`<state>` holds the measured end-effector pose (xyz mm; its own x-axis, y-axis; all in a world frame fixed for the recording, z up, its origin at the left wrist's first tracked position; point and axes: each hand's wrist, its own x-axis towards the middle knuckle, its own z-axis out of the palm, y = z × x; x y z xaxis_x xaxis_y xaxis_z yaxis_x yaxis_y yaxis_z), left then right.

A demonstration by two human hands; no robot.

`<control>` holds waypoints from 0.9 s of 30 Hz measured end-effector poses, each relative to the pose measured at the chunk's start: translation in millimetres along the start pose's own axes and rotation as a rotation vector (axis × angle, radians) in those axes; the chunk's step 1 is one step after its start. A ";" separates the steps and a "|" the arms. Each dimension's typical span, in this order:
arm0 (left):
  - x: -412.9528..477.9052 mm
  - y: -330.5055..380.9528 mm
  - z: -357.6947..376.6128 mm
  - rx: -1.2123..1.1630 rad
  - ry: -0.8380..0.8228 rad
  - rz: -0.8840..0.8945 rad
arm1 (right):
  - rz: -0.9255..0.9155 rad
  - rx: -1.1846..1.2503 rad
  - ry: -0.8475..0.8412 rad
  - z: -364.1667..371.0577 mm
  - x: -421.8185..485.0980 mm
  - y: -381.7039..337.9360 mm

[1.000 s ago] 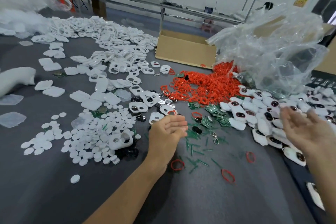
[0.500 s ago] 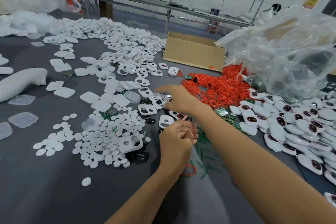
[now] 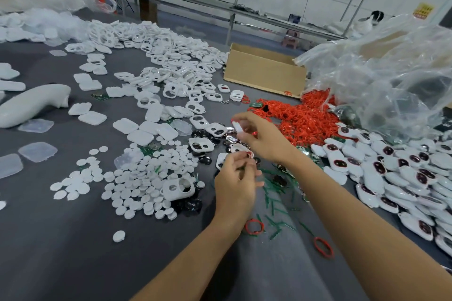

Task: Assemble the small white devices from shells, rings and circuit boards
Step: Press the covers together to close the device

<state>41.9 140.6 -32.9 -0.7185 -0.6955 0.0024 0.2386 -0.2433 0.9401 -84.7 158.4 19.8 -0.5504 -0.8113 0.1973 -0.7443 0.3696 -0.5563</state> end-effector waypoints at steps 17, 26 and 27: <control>-6.7 3.1 -3.5 0.272 -0.072 0.100 | 0.316 -0.715 -0.280 33.5 43.1 -62.0; -1.1 -2.8 2.2 0.021 -0.078 -0.039 | 0.269 -0.510 -0.127 6.6 8.8 -27.7; -0.5 -3.2 1.0 0.041 -0.075 -0.039 | 0.258 -0.444 -0.127 2.5 5.8 -23.7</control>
<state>40.8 142.4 -35.6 -0.7740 -0.6331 -0.0106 0.1835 -0.2403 0.9532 -69.3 143.8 32.1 -0.7071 -0.7069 -0.0157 -0.6944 0.6985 -0.1731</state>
